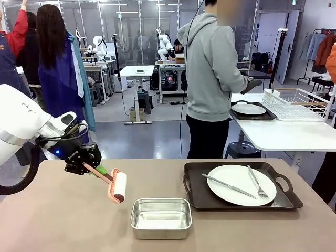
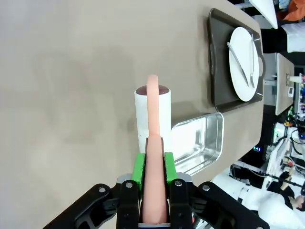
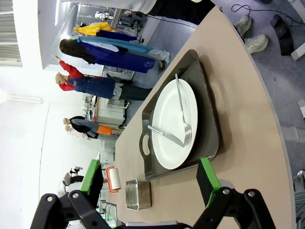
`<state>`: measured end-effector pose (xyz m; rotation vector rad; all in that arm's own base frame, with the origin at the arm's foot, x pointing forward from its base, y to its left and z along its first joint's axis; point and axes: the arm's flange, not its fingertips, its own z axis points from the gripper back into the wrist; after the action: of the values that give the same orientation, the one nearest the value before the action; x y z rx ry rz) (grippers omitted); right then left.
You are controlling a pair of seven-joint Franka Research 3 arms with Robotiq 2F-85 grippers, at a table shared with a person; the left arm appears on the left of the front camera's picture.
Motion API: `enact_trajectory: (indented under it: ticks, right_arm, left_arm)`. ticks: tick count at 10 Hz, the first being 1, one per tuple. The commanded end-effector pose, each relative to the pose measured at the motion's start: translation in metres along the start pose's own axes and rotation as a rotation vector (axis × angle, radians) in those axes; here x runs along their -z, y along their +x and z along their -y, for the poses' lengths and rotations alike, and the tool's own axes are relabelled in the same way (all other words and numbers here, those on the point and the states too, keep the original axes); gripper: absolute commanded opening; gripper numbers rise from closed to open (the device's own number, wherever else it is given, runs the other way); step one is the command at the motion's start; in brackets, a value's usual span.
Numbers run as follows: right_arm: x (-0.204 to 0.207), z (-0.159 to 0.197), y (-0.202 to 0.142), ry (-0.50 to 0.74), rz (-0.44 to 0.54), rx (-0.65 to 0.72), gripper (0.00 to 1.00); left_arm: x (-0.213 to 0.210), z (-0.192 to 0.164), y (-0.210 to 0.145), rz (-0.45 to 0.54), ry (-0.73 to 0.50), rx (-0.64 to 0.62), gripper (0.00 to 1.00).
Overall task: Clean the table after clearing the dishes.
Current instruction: When the left (or right) Handle tray is removed, use the left hand (or right hand) to clean the left (or right) side of the table with the Lint Roller.
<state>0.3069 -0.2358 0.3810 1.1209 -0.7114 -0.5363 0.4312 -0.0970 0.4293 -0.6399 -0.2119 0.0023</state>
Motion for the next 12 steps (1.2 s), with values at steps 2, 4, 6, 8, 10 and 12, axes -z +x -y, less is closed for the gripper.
enact_trajectory:
  ticks: [2, 4, 6, 8, 10, 12]
  right_arm:
    - [-0.001, -0.001, -0.002, 0.012, 0.004, 0.001, 1.0]
    - [-0.001, -0.001, -0.002, 0.012, 0.004, 0.001, 1.0]
    - [-0.001, -0.001, -0.002, 0.012, 0.004, 0.001, 1.0]
    - [-0.001, -0.001, -0.002, 0.012, 0.004, 0.001, 1.0]
    - [-0.001, -0.001, -0.002, 0.012, 0.004, 0.001, 1.0]
    - [-0.001, -0.001, -0.002, 0.012, 0.004, 0.001, 1.0]
  left_arm:
    - [0.006, -0.006, 0.013, -0.051, -0.054, -0.014, 0.2]
    - [0.026, -0.023, 0.035, -0.034, -0.125, -0.043, 0.2]
    - [0.049, -0.041, 0.045, -0.05, -0.186, -0.06, 0.2]
    - [0.059, -0.06, 0.051, -0.022, -0.25, -0.042, 0.2]
    - [0.073, -0.083, 0.054, -0.054, -0.281, -0.031, 0.2]
    - [0.08, -0.108, 0.058, -0.077, -0.351, 0.004, 0.2]
